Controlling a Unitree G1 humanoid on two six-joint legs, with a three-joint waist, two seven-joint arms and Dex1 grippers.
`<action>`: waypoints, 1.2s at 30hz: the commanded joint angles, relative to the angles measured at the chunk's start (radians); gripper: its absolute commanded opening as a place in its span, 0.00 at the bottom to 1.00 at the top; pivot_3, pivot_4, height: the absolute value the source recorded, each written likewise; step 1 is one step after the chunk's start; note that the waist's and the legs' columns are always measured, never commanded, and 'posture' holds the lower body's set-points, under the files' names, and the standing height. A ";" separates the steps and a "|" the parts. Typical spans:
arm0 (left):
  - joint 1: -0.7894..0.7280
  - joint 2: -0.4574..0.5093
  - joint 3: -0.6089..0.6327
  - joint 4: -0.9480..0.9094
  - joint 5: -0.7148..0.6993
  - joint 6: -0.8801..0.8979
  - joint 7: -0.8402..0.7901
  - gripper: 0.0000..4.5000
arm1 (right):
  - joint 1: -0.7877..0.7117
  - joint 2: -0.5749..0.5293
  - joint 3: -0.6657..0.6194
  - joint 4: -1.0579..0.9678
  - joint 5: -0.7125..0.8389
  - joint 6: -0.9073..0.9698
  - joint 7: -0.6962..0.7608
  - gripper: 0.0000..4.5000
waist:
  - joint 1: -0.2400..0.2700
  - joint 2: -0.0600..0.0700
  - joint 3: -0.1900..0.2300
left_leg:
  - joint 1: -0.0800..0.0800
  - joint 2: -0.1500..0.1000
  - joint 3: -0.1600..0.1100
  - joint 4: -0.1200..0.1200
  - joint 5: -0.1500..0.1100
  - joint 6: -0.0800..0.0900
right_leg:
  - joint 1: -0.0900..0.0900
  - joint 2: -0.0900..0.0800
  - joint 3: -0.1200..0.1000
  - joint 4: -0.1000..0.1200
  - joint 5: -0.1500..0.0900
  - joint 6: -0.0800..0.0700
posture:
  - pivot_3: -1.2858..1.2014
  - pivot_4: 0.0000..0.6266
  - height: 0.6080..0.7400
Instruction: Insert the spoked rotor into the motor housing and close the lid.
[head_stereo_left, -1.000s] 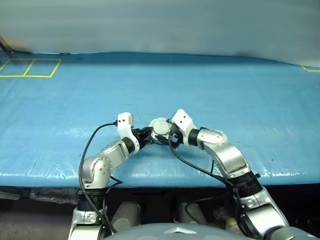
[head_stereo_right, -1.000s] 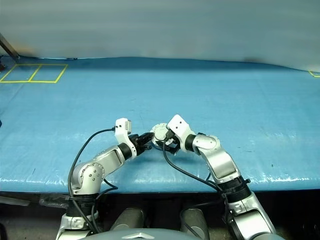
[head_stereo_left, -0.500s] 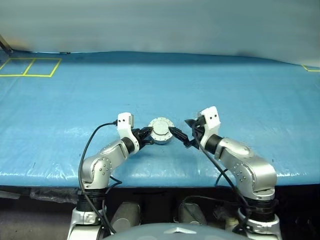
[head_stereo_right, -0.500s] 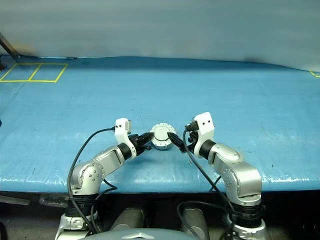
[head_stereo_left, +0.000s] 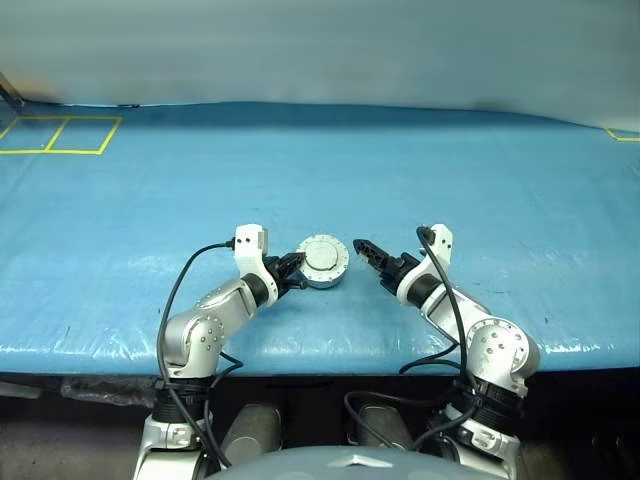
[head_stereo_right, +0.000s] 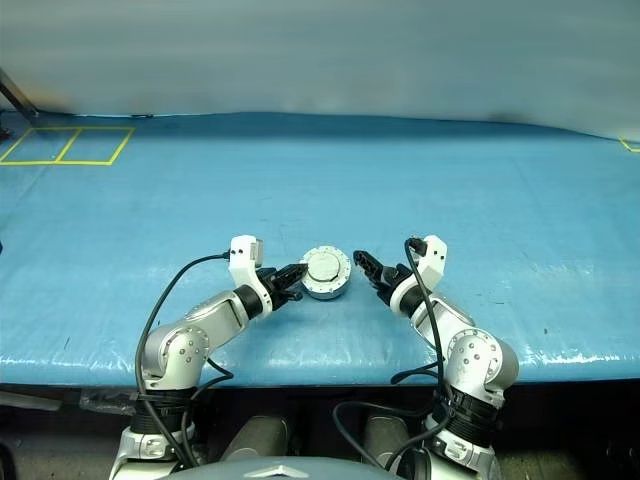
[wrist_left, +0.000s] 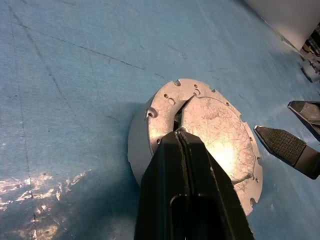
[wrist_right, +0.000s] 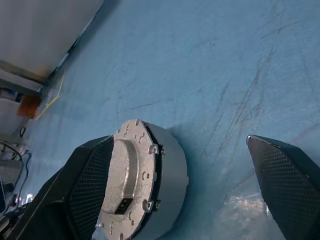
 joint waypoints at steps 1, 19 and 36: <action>0.014 -0.004 -0.019 0.005 0.009 0.008 -0.002 0.00 | 0.018 0.155 0.011 0.022 0.113 -0.003 -0.036 0.99 | 0.000 0.000 0.000 | 0.000 0.000 0.000 0.000 0.000 0.000 | 0.000 0.000 0.000 0.000 0.000 0.000 | 0.52 0.24 1.00; 0.020 -0.006 -0.019 0.003 0.011 0.007 -0.008 0.00 | 0.076 0.151 0.087 0.248 0.373 -0.069 -0.100 0.99 | -0.001 0.000 0.000 | 0.000 0.000 0.000 0.000 0.000 0.001 | 0.001 0.000 0.000 -0.001 0.000 0.000 | 0.52 0.24 1.00; 0.029 -0.010 -0.020 0.009 0.016 0.006 -0.014 0.00 | 0.151 0.082 0.168 0.266 0.516 -0.057 -0.146 0.27 | -0.004 0.001 0.000 | 0.000 0.000 0.001 -0.001 -0.001 0.003 | 0.001 0.000 0.000 -0.002 -0.003 0.005 | 0.52 0.24 1.00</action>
